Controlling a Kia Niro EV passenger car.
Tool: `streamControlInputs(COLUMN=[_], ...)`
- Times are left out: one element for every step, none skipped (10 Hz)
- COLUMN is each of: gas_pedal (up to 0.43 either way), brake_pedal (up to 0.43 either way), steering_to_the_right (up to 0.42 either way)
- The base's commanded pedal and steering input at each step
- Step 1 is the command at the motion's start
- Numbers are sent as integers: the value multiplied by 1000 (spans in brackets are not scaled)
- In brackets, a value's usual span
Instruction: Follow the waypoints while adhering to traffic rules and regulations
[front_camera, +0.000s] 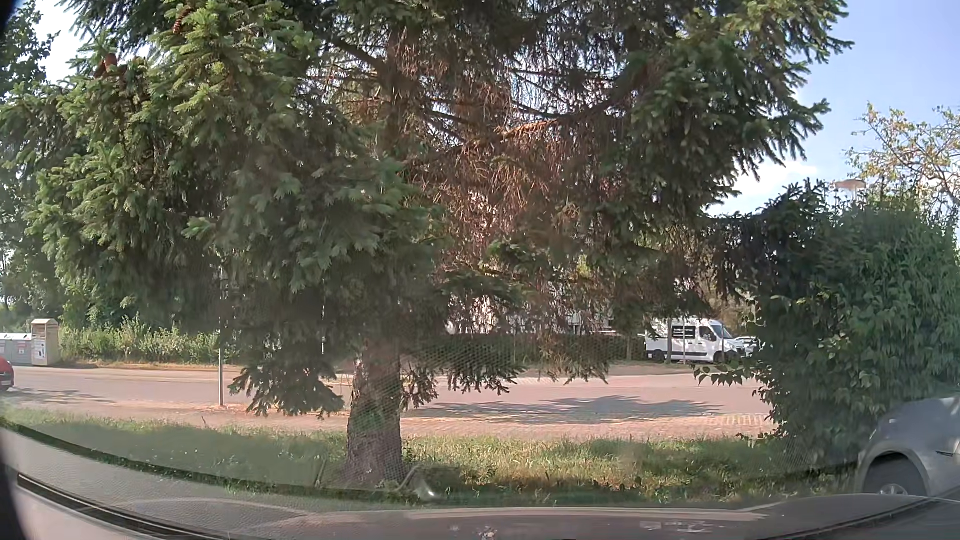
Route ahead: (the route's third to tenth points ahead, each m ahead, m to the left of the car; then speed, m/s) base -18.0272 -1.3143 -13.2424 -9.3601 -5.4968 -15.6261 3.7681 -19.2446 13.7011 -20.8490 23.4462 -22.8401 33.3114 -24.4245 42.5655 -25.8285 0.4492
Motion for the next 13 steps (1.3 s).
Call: streamControlInputs(gas_pedal=[0, 0, 0, 0, 0, 0, 0, 0, 0, 0, 0, 0, 0], brake_pedal=[18, 24, 24, 24, 24, 24, 24, 30, 37, 37, 43, 49, 67], steering_to_the_right=[7, 4, -10, -33, -79, -125, -171, -202, -217, -234, -260, -278, -284])
